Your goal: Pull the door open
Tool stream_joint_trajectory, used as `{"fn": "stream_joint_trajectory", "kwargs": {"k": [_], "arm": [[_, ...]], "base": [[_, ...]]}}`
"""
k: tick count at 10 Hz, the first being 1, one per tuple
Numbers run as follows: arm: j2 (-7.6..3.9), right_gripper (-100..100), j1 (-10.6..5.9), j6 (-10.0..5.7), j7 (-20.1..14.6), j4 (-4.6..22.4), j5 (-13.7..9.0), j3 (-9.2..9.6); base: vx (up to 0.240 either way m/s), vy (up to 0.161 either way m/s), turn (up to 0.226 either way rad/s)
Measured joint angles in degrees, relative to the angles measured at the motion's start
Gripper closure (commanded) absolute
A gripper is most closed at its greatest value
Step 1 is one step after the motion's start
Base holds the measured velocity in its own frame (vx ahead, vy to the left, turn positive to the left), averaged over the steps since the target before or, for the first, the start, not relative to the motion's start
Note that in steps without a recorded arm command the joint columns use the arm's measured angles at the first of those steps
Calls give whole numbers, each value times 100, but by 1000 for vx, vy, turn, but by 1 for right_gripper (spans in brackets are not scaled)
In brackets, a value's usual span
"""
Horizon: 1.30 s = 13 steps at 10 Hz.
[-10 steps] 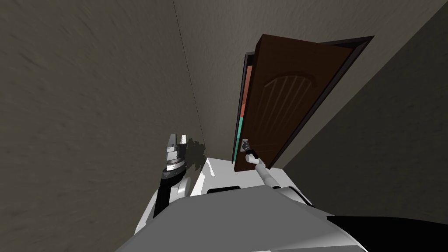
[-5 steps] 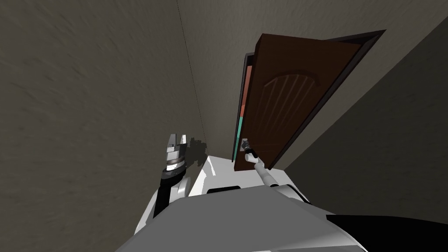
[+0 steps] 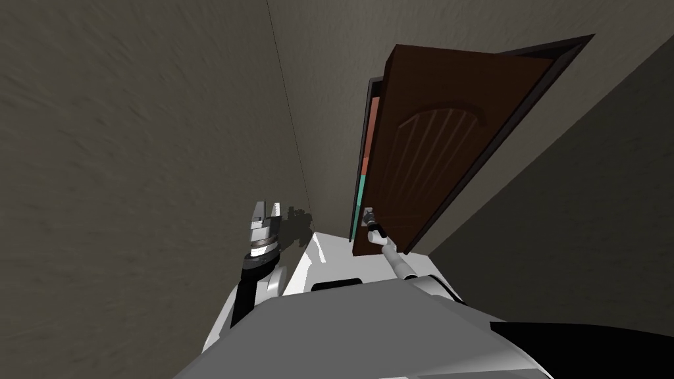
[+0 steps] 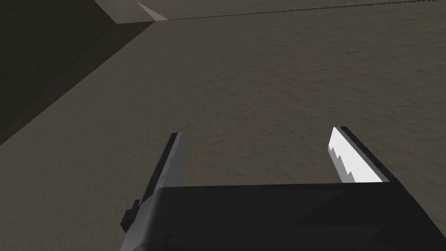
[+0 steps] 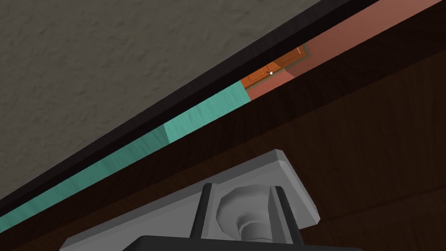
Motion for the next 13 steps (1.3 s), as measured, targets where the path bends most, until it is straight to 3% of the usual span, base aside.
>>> {"fn": "stream_joint_trajectory", "kwargs": {"k": [13], "arm": [[139, -100, 632, -586, -1960, -828, -1574, 341]], "base": [[-102, -67, 113]]}}
